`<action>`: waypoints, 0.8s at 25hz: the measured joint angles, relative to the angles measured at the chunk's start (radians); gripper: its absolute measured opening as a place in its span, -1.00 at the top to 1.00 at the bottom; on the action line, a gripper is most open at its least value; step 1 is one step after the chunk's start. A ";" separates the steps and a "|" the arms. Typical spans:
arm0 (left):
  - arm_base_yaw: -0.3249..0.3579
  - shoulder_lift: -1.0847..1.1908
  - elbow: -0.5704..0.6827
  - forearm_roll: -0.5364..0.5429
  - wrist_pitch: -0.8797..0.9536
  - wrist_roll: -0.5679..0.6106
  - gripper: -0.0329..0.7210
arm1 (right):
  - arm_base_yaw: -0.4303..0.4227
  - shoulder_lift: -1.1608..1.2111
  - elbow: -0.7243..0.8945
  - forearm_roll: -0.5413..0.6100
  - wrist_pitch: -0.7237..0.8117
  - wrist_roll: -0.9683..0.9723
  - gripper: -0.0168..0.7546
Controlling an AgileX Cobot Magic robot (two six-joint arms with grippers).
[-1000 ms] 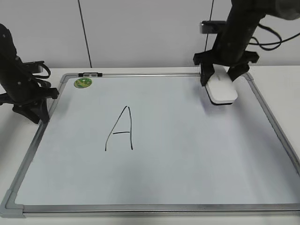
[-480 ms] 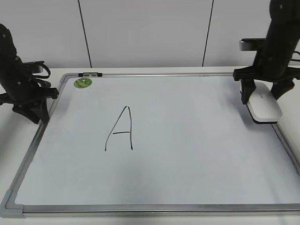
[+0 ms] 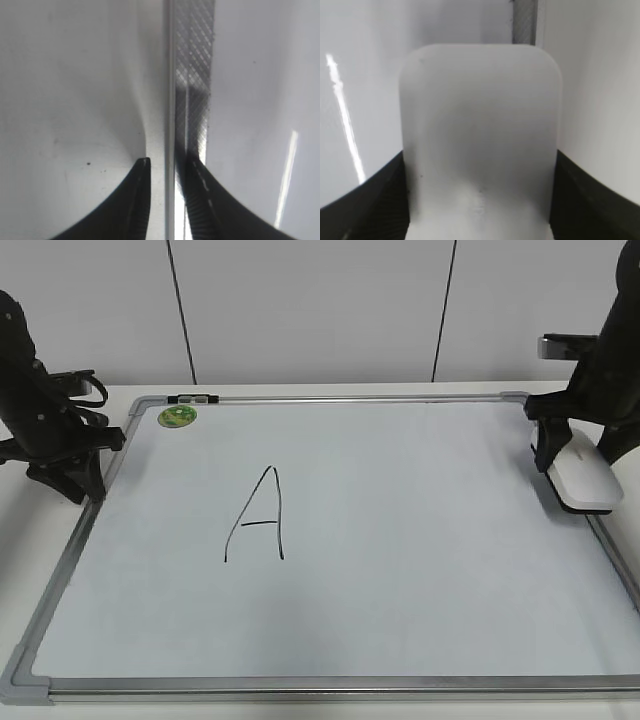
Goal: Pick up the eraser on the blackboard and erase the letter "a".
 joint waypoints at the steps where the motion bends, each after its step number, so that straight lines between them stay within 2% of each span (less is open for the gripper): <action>1: 0.000 0.000 0.000 0.000 0.000 0.000 0.42 | 0.000 0.006 0.000 0.002 0.000 -0.003 -0.42; 20: 0.000 0.000 0.000 0.000 0.000 0.000 0.41 | 0.000 0.024 0.000 0.035 -0.002 -0.006 -0.42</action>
